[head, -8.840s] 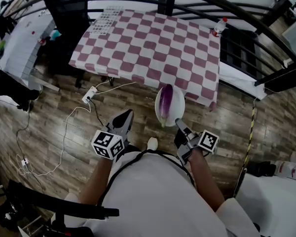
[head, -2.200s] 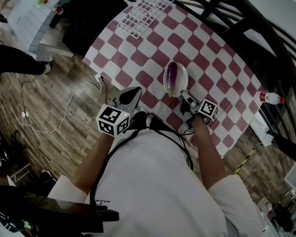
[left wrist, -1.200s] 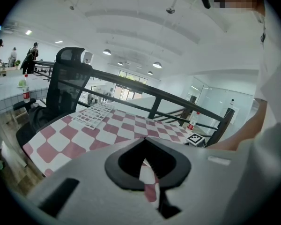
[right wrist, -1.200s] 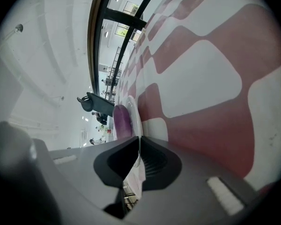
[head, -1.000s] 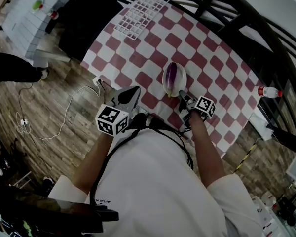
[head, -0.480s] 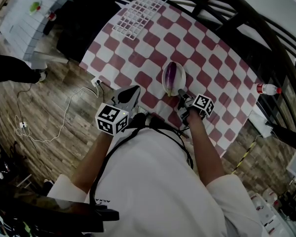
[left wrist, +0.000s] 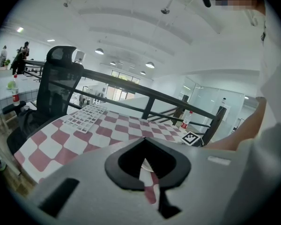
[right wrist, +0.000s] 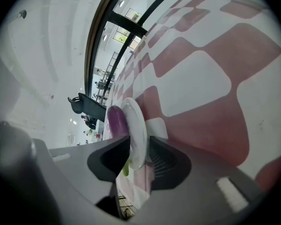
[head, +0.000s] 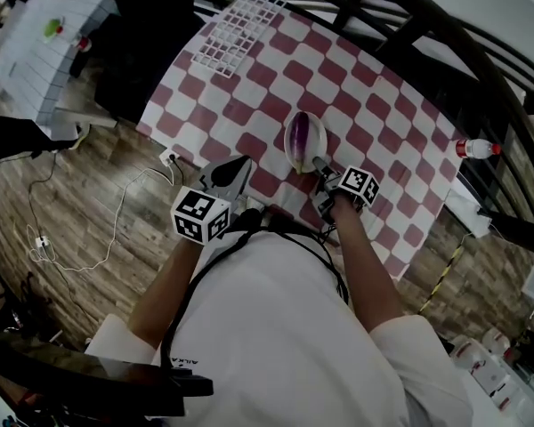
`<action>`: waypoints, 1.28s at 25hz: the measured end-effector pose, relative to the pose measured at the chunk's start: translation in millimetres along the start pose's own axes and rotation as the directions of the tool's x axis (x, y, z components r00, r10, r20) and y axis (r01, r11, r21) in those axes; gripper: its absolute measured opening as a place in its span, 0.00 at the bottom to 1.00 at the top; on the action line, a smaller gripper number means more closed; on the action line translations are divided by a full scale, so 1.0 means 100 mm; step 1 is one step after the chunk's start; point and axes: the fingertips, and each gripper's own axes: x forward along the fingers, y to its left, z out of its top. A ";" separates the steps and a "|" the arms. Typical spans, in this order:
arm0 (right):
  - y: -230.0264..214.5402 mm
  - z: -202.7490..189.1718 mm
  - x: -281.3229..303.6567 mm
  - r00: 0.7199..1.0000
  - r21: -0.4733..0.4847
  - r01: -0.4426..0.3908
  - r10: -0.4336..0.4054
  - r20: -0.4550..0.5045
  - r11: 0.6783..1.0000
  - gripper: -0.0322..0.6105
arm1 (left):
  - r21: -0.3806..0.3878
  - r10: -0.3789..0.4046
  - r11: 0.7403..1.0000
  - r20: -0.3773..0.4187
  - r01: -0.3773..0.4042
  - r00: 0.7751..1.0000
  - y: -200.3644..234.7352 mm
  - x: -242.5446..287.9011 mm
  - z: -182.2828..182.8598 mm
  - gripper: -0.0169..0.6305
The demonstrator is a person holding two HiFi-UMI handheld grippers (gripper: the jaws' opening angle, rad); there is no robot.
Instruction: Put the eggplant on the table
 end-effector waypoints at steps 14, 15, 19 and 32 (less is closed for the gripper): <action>0.35 0.10 -0.70 0.982 -0.103 -0.082 0.097 0.160 0.991 0.08 | 0.063 -0.162 0.985 -0.027 0.163 0.986 -0.38 0.33 0.17 0.04; 0.41 0.11 -0.76 0.978 -0.110 -0.097 0.115 0.176 0.989 0.06 | 0.072 -0.177 0.981 -0.030 0.179 0.984 -0.42 0.37 0.19 0.04; 0.59 0.14 -1.00 0.957 -0.126 -0.162 0.187 0.223 0.979 0.06 | 0.098 -0.235 0.967 -0.035 0.237 0.971 -0.59 0.51 0.26 0.04; 1.21 0.23 -2.07 0.847 -0.380 -0.176 0.336 0.411 0.908 0.06 | 0.183 -0.349 0.920 -0.015 0.346 0.937 -1.06 0.61 0.57 0.04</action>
